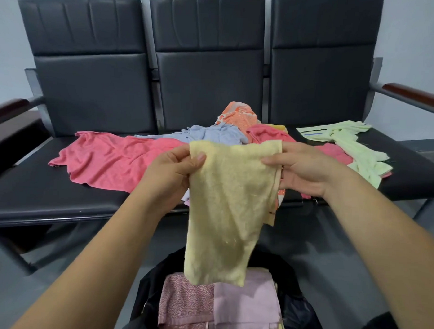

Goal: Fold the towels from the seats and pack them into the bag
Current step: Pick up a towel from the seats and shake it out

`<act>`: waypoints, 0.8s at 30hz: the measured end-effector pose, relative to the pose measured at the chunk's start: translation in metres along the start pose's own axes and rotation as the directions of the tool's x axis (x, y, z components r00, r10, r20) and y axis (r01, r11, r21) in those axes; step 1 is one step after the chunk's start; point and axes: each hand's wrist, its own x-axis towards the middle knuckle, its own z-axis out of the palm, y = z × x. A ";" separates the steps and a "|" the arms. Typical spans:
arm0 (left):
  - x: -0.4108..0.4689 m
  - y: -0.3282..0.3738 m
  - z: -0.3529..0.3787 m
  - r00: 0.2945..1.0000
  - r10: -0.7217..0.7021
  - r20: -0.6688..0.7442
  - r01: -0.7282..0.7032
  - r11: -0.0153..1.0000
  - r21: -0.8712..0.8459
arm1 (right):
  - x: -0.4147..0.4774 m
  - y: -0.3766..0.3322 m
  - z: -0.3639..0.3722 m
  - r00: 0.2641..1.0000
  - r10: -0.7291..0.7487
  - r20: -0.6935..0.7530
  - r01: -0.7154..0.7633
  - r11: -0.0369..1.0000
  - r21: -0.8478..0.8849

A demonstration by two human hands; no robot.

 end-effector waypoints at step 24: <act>0.003 0.003 -0.015 0.996 0.071 -0.047 -0.060 0.976 0.208 | 0.001 -0.004 0.012 0.987 -0.126 -0.098 0.151 0.934 0.324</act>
